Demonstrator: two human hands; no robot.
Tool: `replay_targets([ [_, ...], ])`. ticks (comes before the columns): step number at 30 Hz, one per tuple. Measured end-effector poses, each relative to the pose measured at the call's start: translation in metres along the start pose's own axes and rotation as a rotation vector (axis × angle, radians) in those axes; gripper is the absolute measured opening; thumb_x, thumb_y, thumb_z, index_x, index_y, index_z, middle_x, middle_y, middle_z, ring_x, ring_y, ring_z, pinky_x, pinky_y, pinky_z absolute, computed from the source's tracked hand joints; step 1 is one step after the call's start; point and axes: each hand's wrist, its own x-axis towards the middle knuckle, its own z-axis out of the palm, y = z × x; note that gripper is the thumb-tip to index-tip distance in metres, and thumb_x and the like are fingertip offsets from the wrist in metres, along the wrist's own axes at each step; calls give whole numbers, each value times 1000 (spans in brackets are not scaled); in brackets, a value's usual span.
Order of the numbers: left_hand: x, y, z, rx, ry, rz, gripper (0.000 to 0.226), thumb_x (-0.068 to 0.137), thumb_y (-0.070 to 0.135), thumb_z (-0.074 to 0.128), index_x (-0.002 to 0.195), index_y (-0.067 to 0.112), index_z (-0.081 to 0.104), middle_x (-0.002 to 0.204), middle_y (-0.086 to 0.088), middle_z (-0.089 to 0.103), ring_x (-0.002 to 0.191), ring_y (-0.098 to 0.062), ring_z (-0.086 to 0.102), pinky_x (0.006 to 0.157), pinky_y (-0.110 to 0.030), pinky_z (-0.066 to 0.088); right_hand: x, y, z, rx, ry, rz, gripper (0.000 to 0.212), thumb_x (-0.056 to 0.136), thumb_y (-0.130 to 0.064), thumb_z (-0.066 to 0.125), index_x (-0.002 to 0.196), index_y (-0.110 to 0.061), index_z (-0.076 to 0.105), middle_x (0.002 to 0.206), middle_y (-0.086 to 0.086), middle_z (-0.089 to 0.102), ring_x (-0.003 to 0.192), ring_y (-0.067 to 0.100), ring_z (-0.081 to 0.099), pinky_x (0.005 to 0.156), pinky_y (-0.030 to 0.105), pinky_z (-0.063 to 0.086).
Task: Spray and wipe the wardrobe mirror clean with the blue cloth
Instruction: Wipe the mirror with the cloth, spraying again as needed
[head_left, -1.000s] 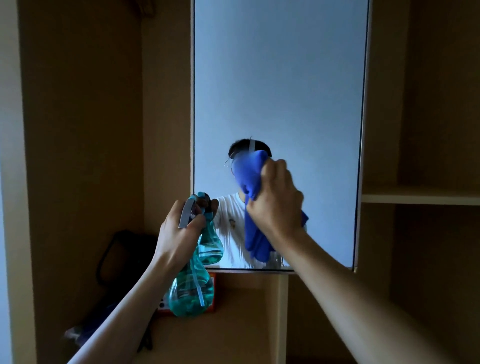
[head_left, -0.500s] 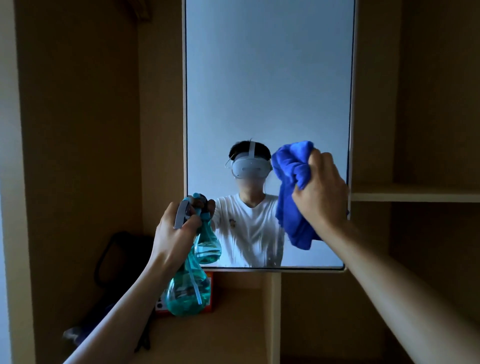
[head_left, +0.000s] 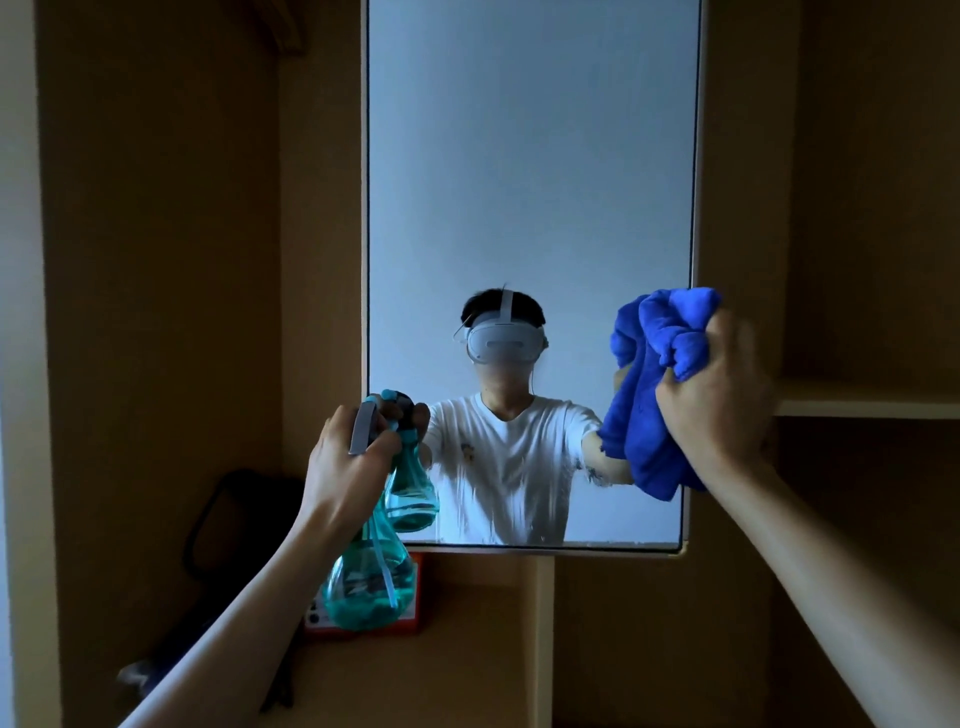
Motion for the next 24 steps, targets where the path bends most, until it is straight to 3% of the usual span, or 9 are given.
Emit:
replay_targets([
  [6,-1,-7,-1,-9,-2,16,40,74,34,56,108,12,59,102,-7,62,91,-25,58,67,-38,43,-14,-30,11,20,11,-39,45,78,-13,61,121,-3,52,110,19,54,91,43,59,61,38,43],
  [8,1,-10,-4,-36,-4,0,25,87,21,61,109,10,59,100,-9,63,86,-23,58,63,-35,41,-22,-50,17,8,-17,-95,47,75,-13,66,119,-5,51,105,16,53,91,40,58,58,37,43],
  [11,4,-16,-11,-66,5,-26,16,91,9,59,107,8,58,96,-10,63,80,-23,58,62,-34,42,-38,-84,27,35,-60,-143,47,75,-20,70,116,-7,51,101,13,52,90,36,58,53,36,40],
  [13,5,-17,-16,-82,-3,-30,15,90,13,61,103,8,56,91,-10,62,76,-24,56,62,-36,43,-50,-106,34,57,-90,-162,44,77,-23,67,114,-6,53,99,13,52,88,35,58,51,34,39],
  [17,9,-18,-19,-108,8,-58,35,71,30,57,102,14,58,94,-11,66,86,-31,63,76,-48,52,-73,-144,50,39,-128,-251,47,72,-12,75,112,-7,51,97,13,54,80,31,59,45,30,36],
  [21,11,-20,-22,-155,-1,-95,34,69,30,57,100,16,59,94,-8,65,89,-31,64,80,-49,53,-88,-176,61,57,-165,-307,43,76,-4,64,116,-4,49,100,16,54,83,33,59,51,37,50],
  [24,12,-22,-26,-213,-20,-134,31,70,29,58,99,18,60,92,-8,65,86,-29,63,78,-47,52,-98,-200,66,54,-223,-312,33,79,-5,56,112,-5,51,97,16,55,82,33,59,55,39,53],
])
